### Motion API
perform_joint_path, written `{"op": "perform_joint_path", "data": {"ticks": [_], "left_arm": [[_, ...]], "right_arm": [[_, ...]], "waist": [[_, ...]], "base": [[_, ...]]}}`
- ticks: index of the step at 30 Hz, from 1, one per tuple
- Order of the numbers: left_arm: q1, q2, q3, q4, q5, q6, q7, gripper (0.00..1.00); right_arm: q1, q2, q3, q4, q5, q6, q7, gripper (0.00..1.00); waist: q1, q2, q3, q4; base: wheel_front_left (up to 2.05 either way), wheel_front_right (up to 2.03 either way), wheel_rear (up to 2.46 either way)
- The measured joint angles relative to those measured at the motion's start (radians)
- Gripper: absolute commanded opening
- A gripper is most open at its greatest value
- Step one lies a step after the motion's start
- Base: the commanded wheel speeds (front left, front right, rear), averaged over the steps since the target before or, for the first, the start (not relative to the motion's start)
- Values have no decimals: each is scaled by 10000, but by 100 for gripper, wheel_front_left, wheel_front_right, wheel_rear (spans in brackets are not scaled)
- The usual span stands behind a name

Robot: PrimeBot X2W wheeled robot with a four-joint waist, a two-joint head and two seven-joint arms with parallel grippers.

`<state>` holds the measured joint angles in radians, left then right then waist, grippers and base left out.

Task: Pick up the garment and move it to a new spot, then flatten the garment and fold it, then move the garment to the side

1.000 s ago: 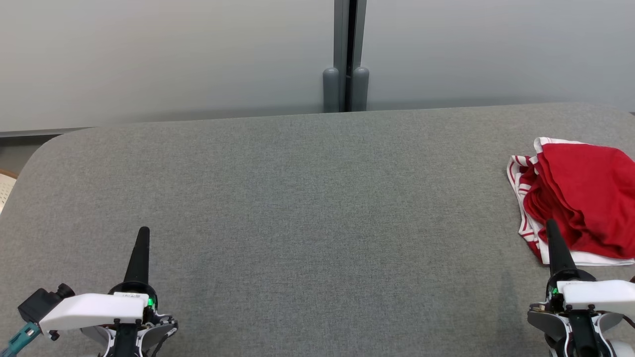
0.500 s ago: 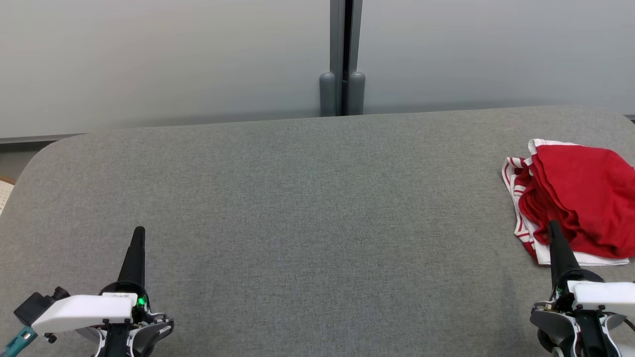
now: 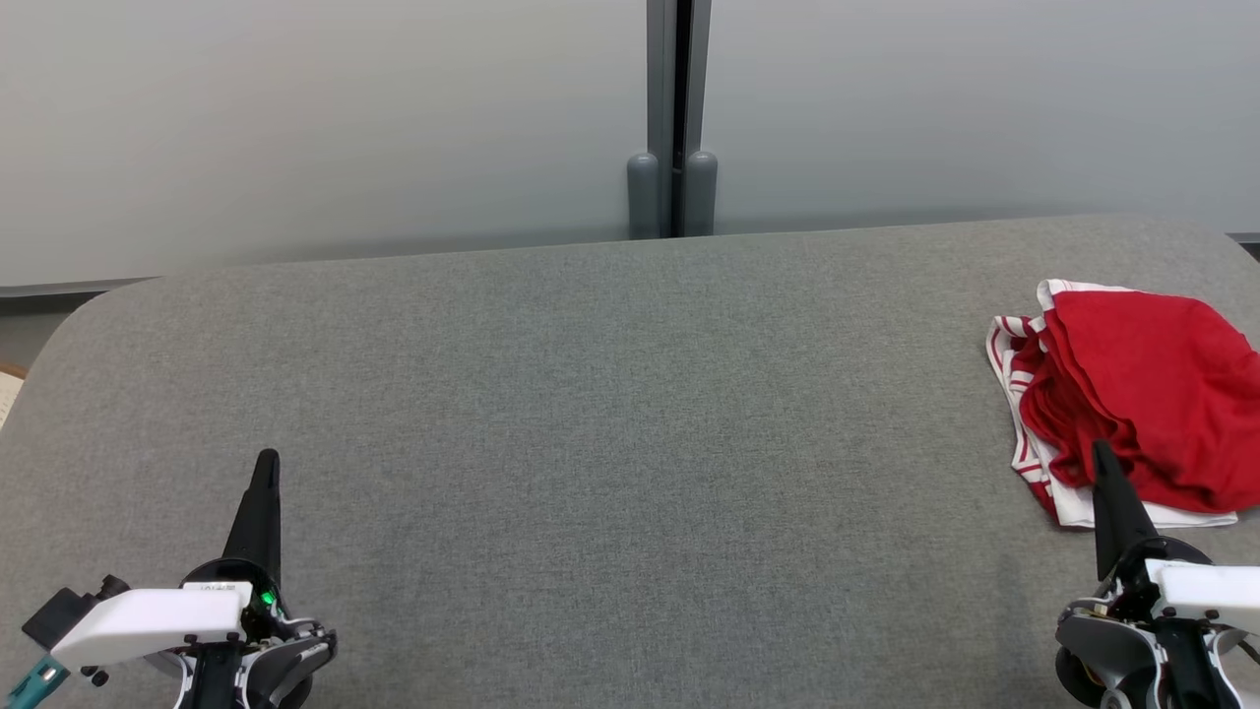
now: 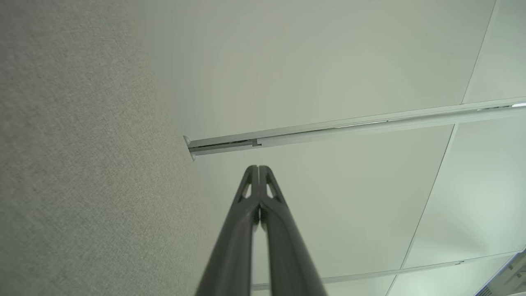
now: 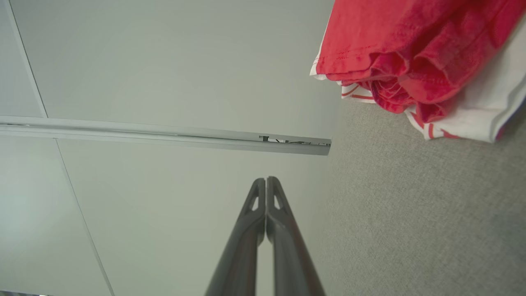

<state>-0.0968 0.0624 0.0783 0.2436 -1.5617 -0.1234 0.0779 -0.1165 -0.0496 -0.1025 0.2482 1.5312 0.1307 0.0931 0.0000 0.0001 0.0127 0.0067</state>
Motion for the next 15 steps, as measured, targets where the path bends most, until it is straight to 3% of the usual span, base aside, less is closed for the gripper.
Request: {"op": "perform_joint_path", "data": {"ticks": [15], "left_arm": [[-41,-19,174,4,-663,-61,232,0]], "right_arm": [[52,0,-109,-21,807,0,207,0]], "waist": [[0,0,-97,-67]], "base": [[0,0,0]]}}
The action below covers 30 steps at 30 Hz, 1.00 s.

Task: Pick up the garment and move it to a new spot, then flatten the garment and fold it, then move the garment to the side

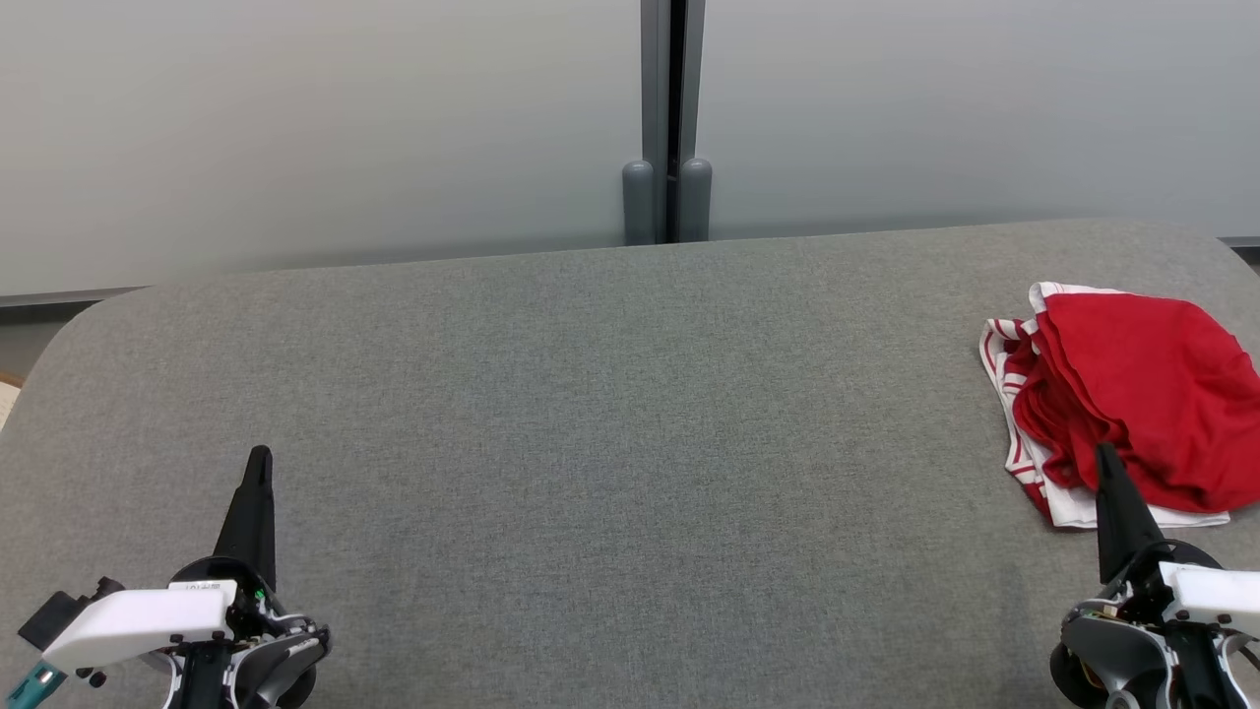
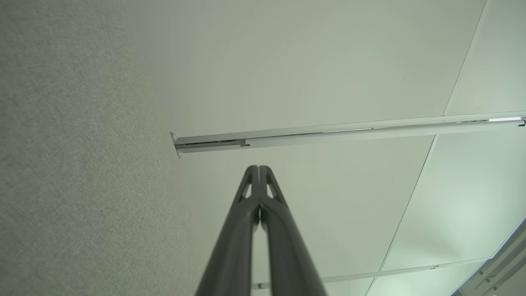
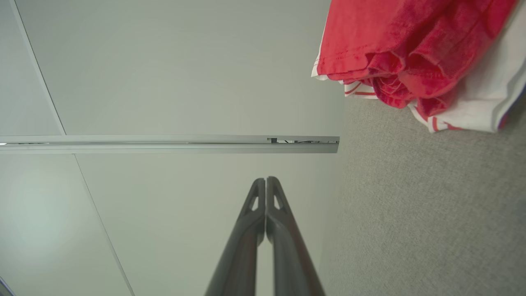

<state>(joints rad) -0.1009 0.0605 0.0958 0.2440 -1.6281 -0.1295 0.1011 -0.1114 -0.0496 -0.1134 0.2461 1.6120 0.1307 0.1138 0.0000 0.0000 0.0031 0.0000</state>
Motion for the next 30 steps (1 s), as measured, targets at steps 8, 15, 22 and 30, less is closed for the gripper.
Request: {"op": "perform_joint_path", "data": {"ticks": [8,15,22,30], "left_arm": [[0,-13,15,0,8,0,12,0],[-1,-23,31,2,10,0,13,0],[-1,-31,42,2,38,0,35,0],[-1,-38,58,2,44,0,40,0]], "right_arm": [[0,0,-2,0,0,0,2,0],[0,0,-4,0,0,0,4,0],[0,0,-6,0,0,0,4,0],[0,0,-8,0,0,0,4,0]], "waist": [[0,0,0,0],[-1,0,0,0],[0,0,0,0],[0,0,0,0]], "base": [[0,0,0],[0,0,0],[0,0,0],[0,0,0]]}}
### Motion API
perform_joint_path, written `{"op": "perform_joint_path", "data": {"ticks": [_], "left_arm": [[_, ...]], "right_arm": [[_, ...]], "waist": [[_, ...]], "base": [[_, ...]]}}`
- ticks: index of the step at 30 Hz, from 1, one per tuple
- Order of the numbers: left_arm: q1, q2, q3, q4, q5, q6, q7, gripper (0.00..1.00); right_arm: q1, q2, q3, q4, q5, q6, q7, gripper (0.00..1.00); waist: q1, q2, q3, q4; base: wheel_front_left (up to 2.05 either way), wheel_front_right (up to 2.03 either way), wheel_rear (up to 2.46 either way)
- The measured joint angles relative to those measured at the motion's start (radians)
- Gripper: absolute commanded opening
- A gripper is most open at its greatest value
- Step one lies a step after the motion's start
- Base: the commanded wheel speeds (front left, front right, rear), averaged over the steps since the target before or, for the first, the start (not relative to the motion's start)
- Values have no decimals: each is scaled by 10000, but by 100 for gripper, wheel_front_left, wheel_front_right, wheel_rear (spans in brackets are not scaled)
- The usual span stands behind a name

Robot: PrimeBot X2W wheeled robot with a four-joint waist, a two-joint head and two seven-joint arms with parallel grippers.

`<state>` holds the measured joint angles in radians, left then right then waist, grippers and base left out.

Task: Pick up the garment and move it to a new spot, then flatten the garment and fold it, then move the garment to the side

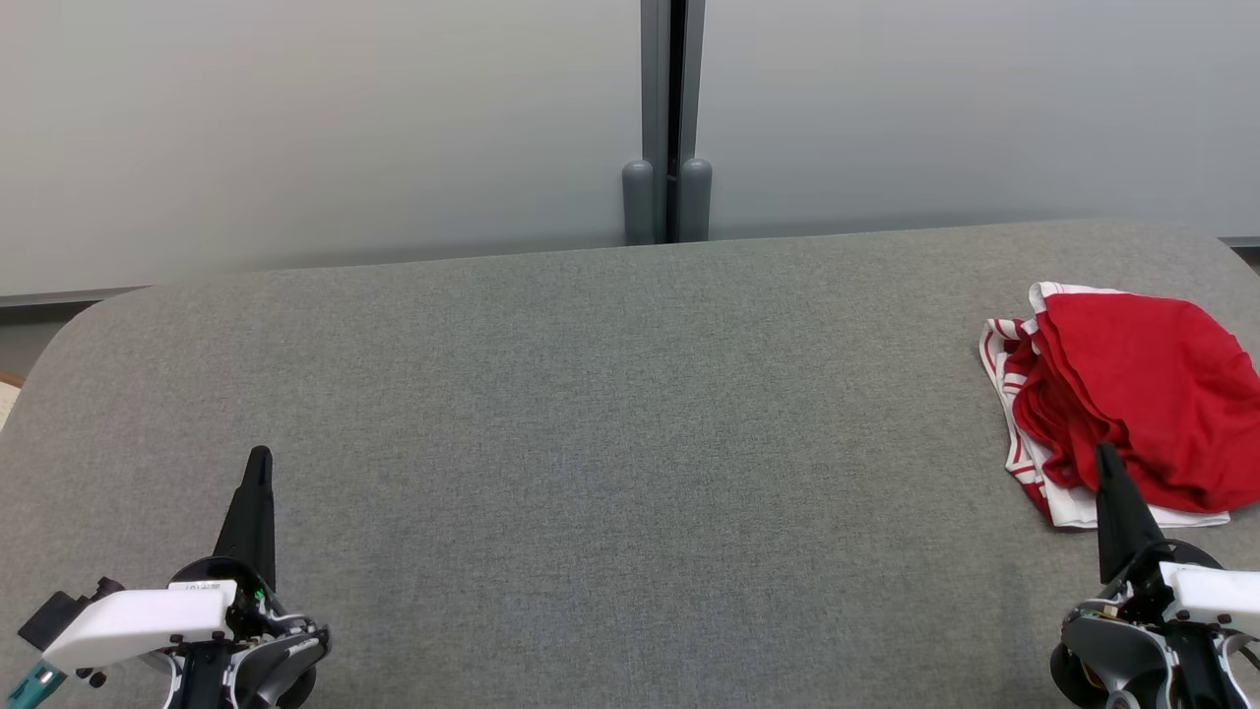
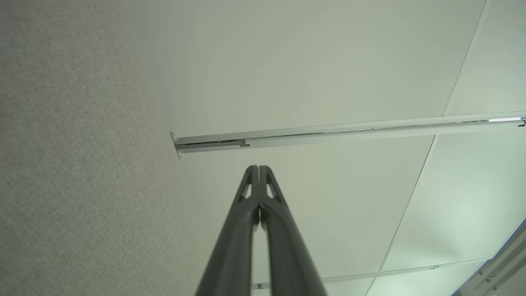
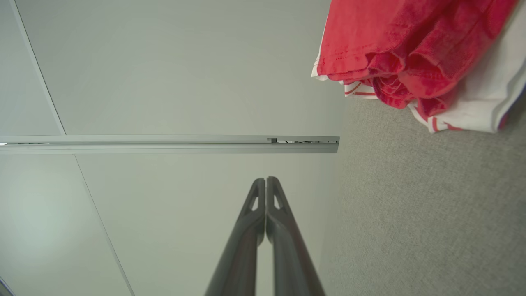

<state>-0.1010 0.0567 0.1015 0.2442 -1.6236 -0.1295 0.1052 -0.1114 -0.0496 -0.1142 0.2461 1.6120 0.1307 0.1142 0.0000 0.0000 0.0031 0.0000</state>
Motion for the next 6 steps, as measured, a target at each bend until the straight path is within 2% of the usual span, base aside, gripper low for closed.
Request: {"op": "perform_joint_path", "data": {"ticks": [6], "left_arm": [[-1,-8,12,0,15,0,4,0]], "right_arm": [[0,0,-2,0,-2,0,0,0]], "waist": [[0,0,0,0]], "base": [[0,0,0]]}}
